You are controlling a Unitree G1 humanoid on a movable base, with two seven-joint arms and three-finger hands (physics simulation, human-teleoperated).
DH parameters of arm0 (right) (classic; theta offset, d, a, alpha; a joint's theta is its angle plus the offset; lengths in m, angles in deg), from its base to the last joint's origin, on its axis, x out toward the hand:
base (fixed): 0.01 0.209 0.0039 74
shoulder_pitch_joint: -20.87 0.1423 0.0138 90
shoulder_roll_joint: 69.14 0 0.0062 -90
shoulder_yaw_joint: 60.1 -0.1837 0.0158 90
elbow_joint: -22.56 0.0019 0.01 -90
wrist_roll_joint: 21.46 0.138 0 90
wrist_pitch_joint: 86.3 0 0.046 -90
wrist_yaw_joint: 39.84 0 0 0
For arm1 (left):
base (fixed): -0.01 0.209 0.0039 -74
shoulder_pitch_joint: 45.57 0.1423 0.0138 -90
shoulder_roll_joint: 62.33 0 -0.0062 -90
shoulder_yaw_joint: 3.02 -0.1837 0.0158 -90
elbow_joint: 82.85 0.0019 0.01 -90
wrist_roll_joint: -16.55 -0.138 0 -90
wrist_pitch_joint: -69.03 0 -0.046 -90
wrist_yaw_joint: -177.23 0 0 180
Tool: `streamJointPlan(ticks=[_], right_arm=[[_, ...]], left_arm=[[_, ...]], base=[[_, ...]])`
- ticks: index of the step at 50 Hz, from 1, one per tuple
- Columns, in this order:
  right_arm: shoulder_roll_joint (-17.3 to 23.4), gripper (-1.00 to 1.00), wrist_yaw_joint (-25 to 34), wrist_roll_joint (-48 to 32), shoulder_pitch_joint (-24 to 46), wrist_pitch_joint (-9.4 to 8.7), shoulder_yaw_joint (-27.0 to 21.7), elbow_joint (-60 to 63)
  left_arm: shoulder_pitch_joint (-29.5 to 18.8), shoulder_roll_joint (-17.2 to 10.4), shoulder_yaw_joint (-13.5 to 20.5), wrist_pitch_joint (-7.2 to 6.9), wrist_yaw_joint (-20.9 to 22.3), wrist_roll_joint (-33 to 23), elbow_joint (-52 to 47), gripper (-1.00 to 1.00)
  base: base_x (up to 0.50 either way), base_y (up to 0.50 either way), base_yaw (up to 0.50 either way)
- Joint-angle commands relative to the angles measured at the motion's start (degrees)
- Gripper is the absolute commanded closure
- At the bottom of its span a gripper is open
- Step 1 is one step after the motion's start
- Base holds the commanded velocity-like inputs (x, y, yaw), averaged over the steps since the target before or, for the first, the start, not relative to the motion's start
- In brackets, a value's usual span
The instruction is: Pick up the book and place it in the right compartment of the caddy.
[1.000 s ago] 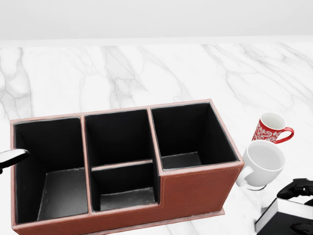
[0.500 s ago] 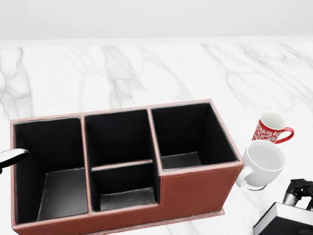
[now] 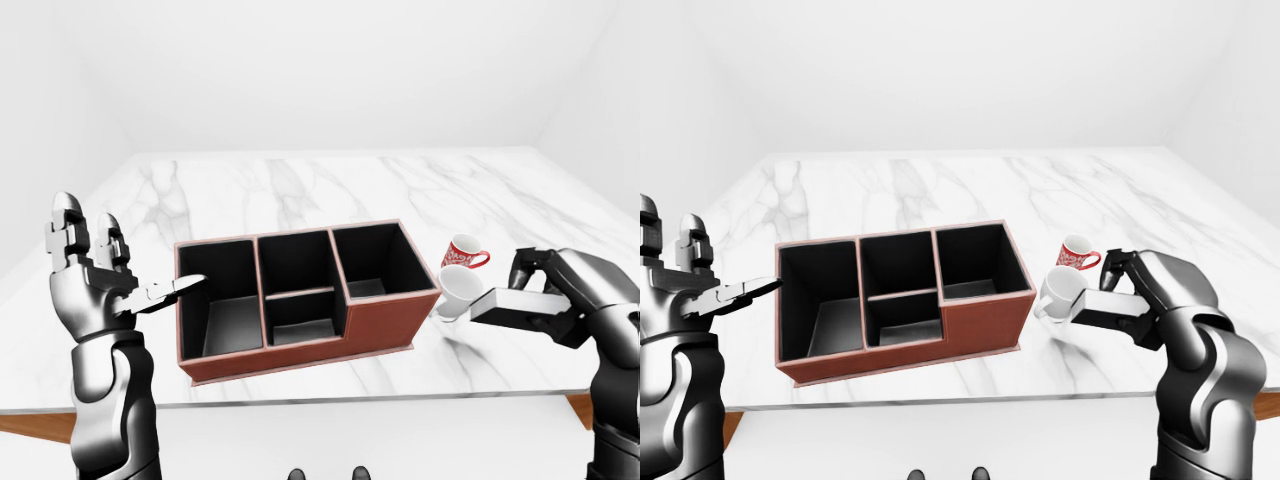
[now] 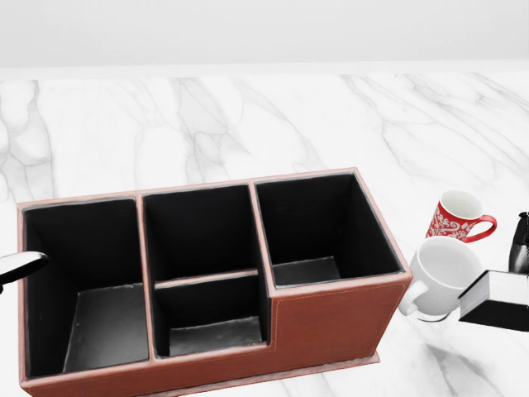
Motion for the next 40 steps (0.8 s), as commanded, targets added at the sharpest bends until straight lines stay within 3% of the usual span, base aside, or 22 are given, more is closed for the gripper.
streamJointPlan(ticks=[1,13,19,23,40], right_arm=[[2.12,1.0,-0.01,-4.17,5.95,0.0,0.37,9.83],[4.93,1.0,-0.01,-7.81,21.58,0.0,9.78,5.59],[4.79,1.0,-0.01,-8.91,24.85,0.0,11.87,4.36],[5.72,1.0,-0.01,-10.1,31.04,0.0,13.93,1.16],[11.31,1.0,-0.01,-0.95,56.03,0.0,18.85,-21.34]], left_arm=[[-0.03,0.0,0.03,0.0,-0.06,0.03,-0.23,-1.0],[-0.03,0.06,-0.15,0.0,0.05,-0.18,0.64,-1.0],[-0.06,0.07,-0.25,0.0,0.0,-0.22,0.78,-1.0],[0.03,0.12,-0.26,0.0,-0.05,-0.19,0.41,-1.0],[0.15,0.14,-0.18,0.0,-0.04,-0.17,-0.01,-1.0]], base=[[0.0,0.0,0.0],[0.0,0.0,0.0],[0.0,0.0,0.0],[0.0,0.0,0.0],[0.0,0.0,0.0]])
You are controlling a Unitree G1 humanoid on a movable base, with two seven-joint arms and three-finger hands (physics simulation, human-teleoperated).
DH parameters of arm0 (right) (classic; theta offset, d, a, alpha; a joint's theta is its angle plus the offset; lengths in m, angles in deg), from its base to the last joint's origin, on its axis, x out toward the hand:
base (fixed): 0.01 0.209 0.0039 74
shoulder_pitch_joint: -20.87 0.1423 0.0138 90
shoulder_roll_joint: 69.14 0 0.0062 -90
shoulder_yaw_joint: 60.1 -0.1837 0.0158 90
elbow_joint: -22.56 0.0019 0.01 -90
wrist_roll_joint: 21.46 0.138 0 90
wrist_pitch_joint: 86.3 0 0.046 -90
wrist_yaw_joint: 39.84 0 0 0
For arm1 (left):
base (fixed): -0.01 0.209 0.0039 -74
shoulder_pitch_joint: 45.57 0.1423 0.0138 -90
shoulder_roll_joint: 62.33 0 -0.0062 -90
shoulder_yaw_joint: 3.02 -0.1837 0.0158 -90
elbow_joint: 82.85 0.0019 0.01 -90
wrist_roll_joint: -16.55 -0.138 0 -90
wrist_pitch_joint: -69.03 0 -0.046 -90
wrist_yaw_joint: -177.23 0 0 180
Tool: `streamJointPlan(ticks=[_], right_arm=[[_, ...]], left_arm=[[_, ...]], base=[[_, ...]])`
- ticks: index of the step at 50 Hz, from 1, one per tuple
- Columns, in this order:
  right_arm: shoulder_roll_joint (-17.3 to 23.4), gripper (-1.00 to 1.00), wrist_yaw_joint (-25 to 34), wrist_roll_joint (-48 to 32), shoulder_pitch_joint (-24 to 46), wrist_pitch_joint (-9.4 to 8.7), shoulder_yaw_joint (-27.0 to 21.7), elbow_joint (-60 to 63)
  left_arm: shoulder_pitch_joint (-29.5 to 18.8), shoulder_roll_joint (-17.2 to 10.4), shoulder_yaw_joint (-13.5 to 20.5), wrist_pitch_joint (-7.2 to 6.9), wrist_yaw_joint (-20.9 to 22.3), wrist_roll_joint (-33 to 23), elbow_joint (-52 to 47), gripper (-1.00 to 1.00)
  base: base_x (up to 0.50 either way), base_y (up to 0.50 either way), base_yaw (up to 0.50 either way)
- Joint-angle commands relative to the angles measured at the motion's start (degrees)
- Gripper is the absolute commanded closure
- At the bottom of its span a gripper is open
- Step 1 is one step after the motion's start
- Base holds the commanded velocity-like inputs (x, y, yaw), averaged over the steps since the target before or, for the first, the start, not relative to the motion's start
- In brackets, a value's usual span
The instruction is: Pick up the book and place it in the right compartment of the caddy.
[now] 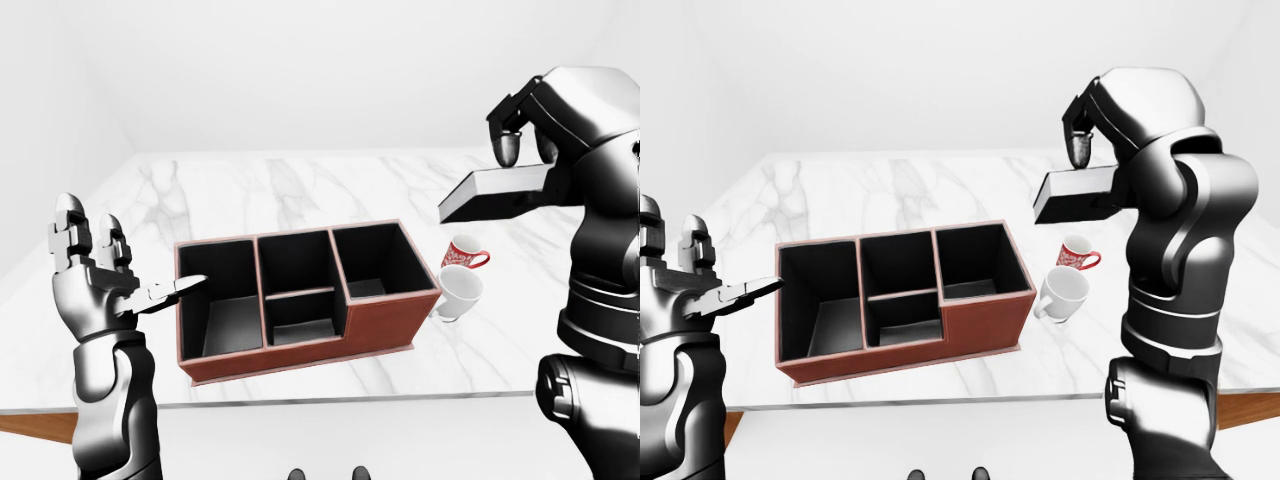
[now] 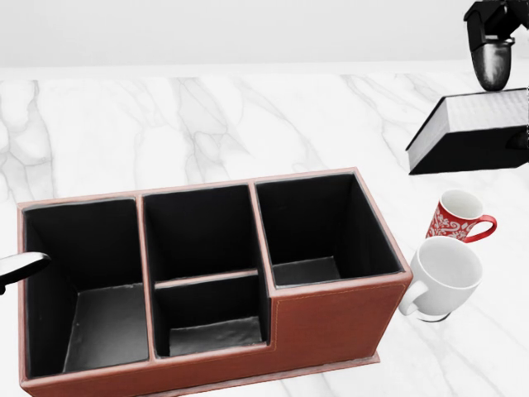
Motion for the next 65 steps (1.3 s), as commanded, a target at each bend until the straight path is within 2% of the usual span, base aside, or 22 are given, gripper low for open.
streamJointPlan(ticks=[1,7,16,19,27,37,60,65], right_arm=[[3.55,1.0,0.0,3.59,15.54,0.0,3.58,-12.07],[3.57,1.0,0.0,5.52,21.4,0.0,4.16,-19.72],[2.88,1.0,0.0,7.44,22.5,0.0,4.57,-22.81],[3.0,1.0,0.0,7.81,25.63,0.0,5.36,-25.9],[1.01,1.0,0.0,10.32,27.31,0.0,5.66,-30.86],[-0.17,1.0,0.0,14.53,22.64,0.0,5.75,-31.47],[-0.88,1.0,0.0,16.24,22.34,0.0,6.58,-33.19],[-2.34,1.0,0.0,17.07,20.59,0.0,6.42,-32.22]], left_arm=[[0.1,0.01,0.07,0.0,-0.01,0.04,-0.38,-1.0],[0.03,-0.01,0.14,0.0,-0.01,0.1,-0.45,-1.0],[-0.03,0.0,0.06,0.0,-0.04,0.07,-0.4,-1.0],[-0.11,0.0,0.01,0.0,-0.11,0.06,-0.38,-1.0],[-0.25,-0.03,0.0,0.0,-0.08,0.07,0.05,-1.0],[-0.18,-0.1,-0.04,0.0,-0.14,0.11,0.18,-1.0],[-0.15,0.01,-0.26,0.0,0.16,-0.25,1.22,-1.0],[-0.07,0.01,-0.25,0.0,0.13,-0.16,1.11,-1.0]], base=[[0.0,0.0,0.0],[0.0,0.0,0.0],[0.0,0.0,0.0],[0.0,0.0,0.0],[0.0,0.0,0.0],[0.0,0.0,0.0],[0.0,0.0,0.0],[0.0,0.0,0.0]])
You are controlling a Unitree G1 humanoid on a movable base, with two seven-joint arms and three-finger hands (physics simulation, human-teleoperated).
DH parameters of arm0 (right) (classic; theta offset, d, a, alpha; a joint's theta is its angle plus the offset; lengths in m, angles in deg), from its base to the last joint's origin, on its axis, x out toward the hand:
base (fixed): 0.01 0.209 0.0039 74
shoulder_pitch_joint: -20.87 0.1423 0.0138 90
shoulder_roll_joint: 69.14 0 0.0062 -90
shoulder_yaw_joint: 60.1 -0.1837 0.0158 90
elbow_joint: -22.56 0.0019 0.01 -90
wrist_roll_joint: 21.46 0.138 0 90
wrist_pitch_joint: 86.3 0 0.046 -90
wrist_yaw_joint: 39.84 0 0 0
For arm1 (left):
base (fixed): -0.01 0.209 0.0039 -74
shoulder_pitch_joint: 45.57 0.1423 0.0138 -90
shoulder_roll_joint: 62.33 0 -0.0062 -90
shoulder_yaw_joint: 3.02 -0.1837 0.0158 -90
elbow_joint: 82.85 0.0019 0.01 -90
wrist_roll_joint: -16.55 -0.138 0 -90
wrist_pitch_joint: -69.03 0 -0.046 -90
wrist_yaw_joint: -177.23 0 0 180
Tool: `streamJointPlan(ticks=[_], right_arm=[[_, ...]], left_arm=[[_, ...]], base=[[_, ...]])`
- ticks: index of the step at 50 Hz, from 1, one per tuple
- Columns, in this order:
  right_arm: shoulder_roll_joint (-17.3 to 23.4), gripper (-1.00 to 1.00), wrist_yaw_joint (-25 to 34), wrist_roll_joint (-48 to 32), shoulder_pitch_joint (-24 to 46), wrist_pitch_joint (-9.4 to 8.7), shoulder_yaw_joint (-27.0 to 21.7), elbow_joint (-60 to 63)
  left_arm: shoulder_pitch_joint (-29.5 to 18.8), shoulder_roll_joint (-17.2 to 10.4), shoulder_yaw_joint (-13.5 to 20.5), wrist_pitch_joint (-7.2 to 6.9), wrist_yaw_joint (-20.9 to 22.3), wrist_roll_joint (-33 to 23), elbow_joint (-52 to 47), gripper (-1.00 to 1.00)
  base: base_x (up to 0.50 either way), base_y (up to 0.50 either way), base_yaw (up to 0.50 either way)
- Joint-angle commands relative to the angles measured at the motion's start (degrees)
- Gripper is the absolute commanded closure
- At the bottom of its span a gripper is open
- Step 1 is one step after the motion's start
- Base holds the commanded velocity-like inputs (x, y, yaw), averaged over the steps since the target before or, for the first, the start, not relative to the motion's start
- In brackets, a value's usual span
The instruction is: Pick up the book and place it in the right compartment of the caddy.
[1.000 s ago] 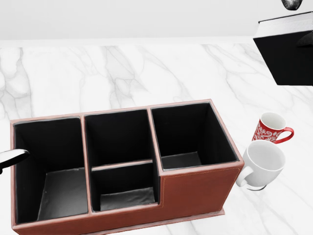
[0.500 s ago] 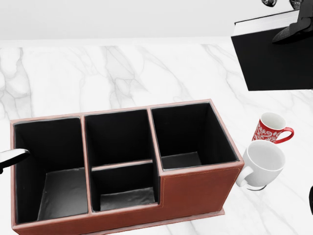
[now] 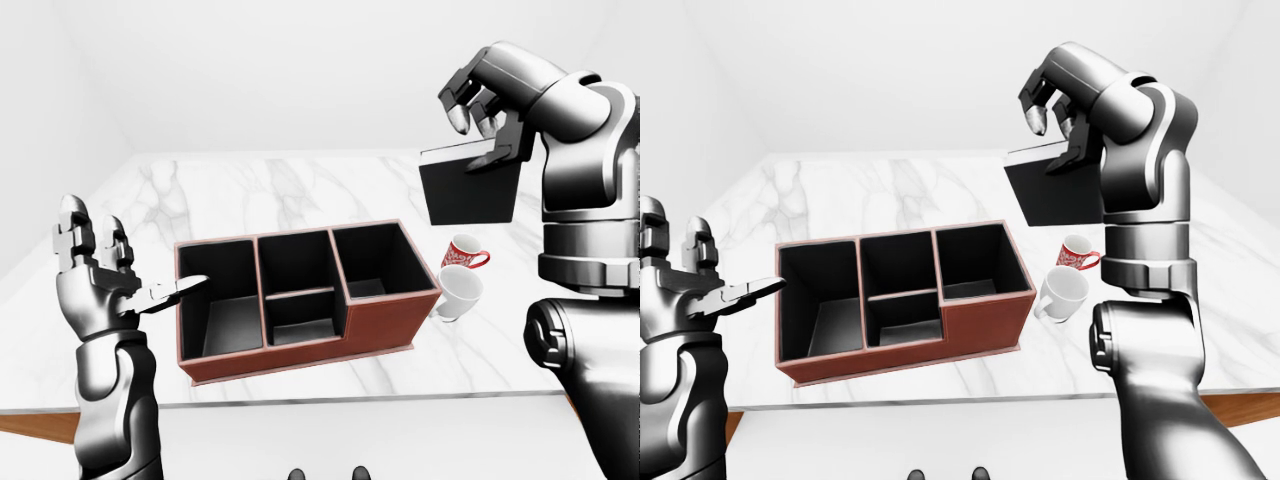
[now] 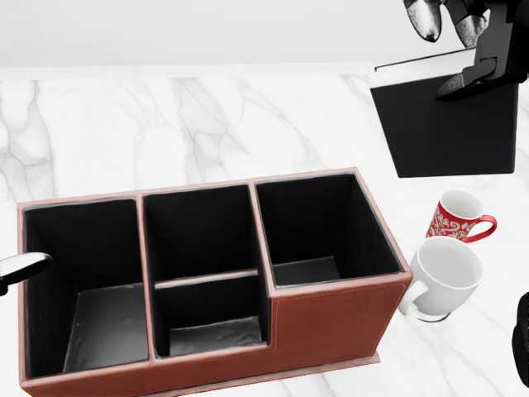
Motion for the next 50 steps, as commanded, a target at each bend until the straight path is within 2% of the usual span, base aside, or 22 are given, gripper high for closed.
streamJointPlan(ticks=[1,35,50], right_arm=[[-1.51,1.0,-0.01,1.41,-0.55,0.0,-0.6,0.27],[-10.32,1.0,-0.01,7.79,4.26,0.0,2.98,-11.31],[-12.08,1.0,-0.01,8.59,4.4,0.0,3.54,-15.22]], left_arm=[[0.05,0.02,-0.12,0.0,0.04,-0.08,0.24,-1.0],[0.17,0.05,0.08,0.0,-0.15,0.14,-1.01,-1.0],[0.23,0.16,-0.05,0.0,0.2,-0.06,-0.09,-1.0]], base=[[0.0,0.0,0.0],[0.0,0.0,0.0],[0.0,0.0,0.0]])
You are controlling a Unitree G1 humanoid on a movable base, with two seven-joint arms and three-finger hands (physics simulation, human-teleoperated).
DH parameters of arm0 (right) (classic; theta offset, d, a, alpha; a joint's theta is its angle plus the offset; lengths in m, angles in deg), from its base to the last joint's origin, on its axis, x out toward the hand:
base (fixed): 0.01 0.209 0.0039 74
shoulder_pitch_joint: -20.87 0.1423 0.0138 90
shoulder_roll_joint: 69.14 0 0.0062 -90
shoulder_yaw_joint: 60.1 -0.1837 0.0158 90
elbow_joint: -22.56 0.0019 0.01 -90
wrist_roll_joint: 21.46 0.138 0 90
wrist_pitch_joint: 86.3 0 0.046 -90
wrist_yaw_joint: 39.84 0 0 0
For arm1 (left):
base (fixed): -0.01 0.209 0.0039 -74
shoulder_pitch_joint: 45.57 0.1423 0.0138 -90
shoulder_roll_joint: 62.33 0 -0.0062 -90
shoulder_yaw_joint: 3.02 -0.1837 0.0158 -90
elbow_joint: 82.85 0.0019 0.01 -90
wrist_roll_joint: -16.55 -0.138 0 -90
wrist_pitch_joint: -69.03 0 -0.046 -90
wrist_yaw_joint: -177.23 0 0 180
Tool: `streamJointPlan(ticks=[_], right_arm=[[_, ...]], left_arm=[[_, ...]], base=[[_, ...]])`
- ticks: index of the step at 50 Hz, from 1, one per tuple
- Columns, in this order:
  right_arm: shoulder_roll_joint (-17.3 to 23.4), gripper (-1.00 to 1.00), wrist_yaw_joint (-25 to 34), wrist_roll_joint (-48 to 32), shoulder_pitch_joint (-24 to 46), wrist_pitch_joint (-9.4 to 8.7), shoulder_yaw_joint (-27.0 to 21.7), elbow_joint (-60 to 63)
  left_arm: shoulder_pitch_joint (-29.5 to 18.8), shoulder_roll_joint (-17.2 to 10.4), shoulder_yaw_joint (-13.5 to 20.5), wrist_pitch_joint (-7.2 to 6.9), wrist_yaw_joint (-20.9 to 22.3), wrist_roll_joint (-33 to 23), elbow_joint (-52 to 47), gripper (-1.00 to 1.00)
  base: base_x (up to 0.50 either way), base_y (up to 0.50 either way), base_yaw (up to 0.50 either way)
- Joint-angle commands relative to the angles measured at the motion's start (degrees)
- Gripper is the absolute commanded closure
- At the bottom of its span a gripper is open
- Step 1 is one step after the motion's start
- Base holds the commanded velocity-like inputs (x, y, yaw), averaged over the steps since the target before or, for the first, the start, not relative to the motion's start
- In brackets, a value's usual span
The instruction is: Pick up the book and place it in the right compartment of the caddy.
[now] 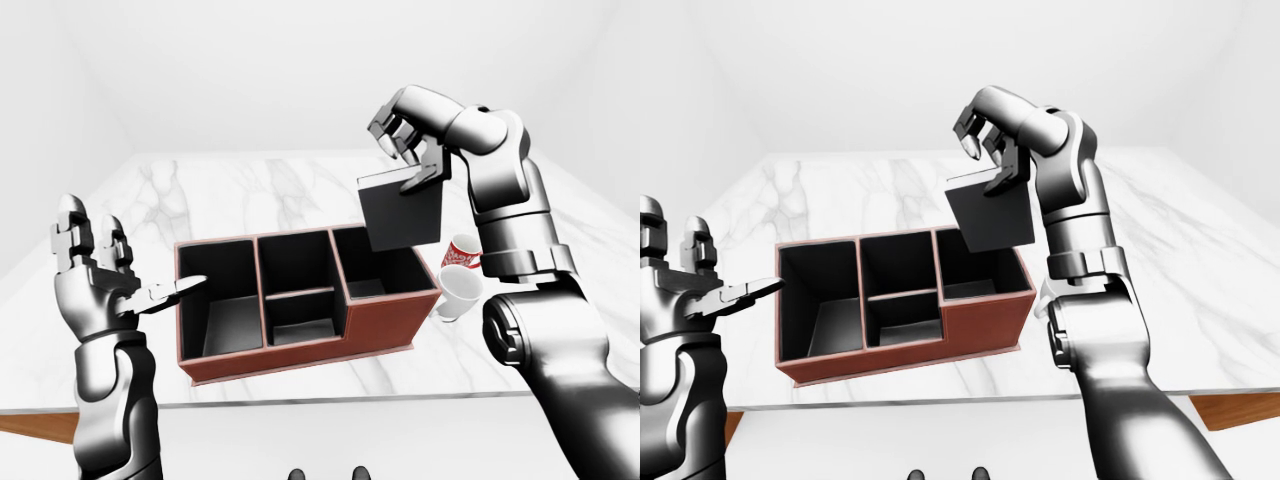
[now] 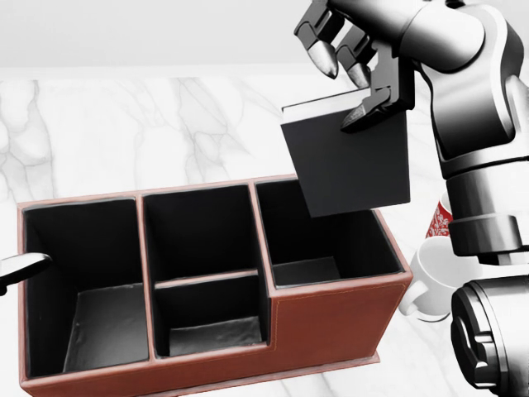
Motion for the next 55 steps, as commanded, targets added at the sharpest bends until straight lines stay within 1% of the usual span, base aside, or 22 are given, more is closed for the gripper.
streamJointPlan(ticks=[1,14,35,47,55], right_arm=[[-1.33,1.0,0.0,0.28,0.64,0.0,-0.35,-2.66],[-3.3,1.0,0.0,1.76,1.77,0.0,0.18,-8.21],[-5.15,1.0,0.0,3.21,3.81,0.0,0.75,-14.14],[-4.95,1.0,0.0,4.16,3.44,0.0,0.55,-18.45],[-5.09,1.0,0.0,4.42,3.08,0.0,0.63,-18.43]], left_arm=[[0.07,0.08,-0.13,0.0,0.19,-0.14,0.49,-1.0],[0.12,0.18,-0.31,0.0,0.28,-0.21,0.93,-1.0],[0.02,0.12,-0.41,0.0,0.2,-0.09,1.02,-1.0],[0.13,0.18,-0.39,0.0,0.2,-0.01,0.8,-1.0],[0.19,0.24,-0.4,0.0,0.34,-0.07,0.97,-1.0]], base=[[0.0,0.0,0.0],[0.0,0.0,0.0],[0.0,0.0,0.0],[0.0,0.0,0.0],[0.0,0.0,0.0]])
